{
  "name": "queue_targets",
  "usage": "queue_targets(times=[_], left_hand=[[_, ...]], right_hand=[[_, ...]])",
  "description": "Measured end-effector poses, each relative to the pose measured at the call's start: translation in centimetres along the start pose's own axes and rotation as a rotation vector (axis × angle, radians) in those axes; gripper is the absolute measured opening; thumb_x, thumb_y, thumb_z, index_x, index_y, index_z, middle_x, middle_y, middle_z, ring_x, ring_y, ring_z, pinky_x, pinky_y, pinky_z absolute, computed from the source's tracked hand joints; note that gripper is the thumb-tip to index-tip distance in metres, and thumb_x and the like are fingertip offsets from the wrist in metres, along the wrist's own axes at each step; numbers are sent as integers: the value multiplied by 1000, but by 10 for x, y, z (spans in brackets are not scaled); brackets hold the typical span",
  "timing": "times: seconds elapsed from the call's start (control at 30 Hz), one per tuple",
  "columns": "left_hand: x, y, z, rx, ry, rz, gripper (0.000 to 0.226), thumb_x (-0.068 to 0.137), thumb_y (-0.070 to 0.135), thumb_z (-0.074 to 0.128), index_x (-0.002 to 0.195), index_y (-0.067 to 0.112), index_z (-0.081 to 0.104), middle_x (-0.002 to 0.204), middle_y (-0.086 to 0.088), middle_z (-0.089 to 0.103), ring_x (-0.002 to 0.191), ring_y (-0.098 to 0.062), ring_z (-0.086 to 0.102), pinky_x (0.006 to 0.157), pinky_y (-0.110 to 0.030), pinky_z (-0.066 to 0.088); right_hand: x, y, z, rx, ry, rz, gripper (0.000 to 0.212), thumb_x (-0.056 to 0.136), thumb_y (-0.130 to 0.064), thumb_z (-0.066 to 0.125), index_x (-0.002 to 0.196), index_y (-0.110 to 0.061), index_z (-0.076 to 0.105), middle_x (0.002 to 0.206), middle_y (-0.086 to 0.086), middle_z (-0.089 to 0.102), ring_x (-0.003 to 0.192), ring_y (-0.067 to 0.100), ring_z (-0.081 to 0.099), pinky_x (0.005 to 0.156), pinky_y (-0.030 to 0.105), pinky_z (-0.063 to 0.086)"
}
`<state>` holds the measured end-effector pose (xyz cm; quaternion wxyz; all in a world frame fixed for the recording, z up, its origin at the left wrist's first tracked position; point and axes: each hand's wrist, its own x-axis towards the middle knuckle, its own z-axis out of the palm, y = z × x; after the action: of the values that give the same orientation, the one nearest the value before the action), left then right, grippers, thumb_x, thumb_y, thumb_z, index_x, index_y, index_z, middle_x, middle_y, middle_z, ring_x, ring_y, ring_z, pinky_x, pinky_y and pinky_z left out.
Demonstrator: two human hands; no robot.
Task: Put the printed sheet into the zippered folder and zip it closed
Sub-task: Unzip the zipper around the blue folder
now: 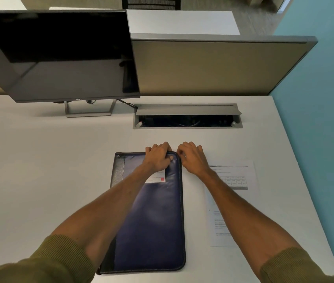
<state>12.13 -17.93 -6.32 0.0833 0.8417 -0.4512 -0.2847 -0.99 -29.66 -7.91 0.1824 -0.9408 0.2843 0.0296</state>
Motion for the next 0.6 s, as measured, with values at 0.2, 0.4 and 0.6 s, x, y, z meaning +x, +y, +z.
queue_targets(times=[0.2,0.4,0.6], left_hand=[[1,2,-1,-41,24,-40,34,109,26,58,139,13,54,137,-10,67,134,-32,56,119,-50,36],[-2,7,-1,-40,31,-65,35,110,28,56,142,13,53,140,-11,66,138,-33,54,121,-51,34],[-9,15,2,-61,48,-88,36,111,28,56,143,13,52,142,-12,64,141,-34,52,123,-52,32]], right_hand=[[-16,7,2,-98,8,-43,19,109,-19,52,123,-17,66,125,0,68,117,22,58,102,38,44],[-58,4,14,-118,35,-16,19,109,-20,52,121,-19,66,125,-2,68,115,21,58,100,36,44],[-99,-4,29,-45,6,18,19,105,-11,54,113,-14,70,117,3,71,110,22,60,93,34,44]])
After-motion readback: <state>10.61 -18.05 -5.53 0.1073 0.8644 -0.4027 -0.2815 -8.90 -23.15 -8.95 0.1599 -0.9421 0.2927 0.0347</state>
